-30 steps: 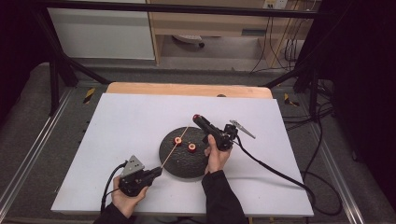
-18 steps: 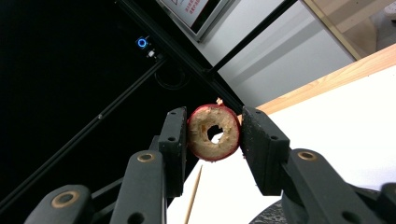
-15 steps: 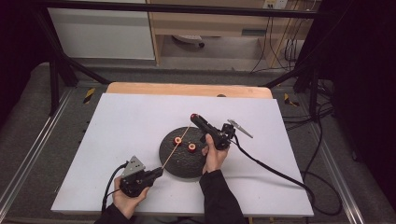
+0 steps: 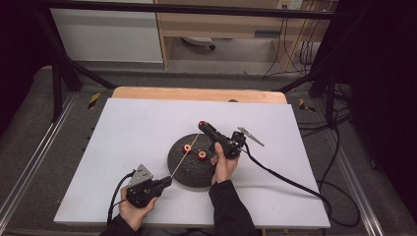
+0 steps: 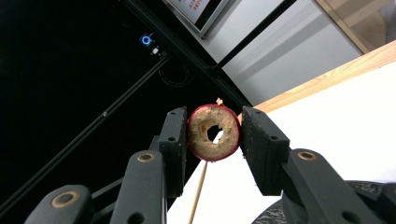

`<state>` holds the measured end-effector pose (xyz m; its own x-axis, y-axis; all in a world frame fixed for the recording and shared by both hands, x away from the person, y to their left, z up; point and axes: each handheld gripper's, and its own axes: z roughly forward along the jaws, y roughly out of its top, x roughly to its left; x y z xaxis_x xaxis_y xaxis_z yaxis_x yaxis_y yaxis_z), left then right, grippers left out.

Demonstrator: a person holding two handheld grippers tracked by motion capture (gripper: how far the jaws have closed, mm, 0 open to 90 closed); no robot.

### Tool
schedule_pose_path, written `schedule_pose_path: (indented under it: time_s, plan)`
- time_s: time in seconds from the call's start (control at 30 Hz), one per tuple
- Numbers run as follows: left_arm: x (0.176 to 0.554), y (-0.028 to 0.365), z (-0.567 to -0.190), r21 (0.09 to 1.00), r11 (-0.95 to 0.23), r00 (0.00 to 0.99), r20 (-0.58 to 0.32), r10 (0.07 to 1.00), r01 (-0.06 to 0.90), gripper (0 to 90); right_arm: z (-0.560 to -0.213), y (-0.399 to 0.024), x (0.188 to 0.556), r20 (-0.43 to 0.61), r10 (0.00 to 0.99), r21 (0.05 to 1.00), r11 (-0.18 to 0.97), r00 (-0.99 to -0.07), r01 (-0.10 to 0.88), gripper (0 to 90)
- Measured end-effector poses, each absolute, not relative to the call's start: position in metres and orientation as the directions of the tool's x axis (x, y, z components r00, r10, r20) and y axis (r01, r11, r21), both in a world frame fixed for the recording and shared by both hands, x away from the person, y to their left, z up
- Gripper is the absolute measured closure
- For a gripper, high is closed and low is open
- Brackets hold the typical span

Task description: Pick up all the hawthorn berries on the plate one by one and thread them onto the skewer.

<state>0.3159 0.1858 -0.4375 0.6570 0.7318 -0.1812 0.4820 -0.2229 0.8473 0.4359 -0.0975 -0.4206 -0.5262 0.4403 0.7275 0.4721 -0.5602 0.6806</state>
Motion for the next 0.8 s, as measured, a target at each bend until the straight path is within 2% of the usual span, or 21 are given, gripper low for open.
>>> schedule_pose_path:
  time_s: [0.8]
  plan:
    - [0.313, 0.179, -0.44, 0.839, -0.197, 0.634, -0.209, 0.744, 0.507, 88.7, -0.427, -0.088, 0.426, 0.727, 0.412, 0.681, -0.535, -0.549, 0.501, 62.7]
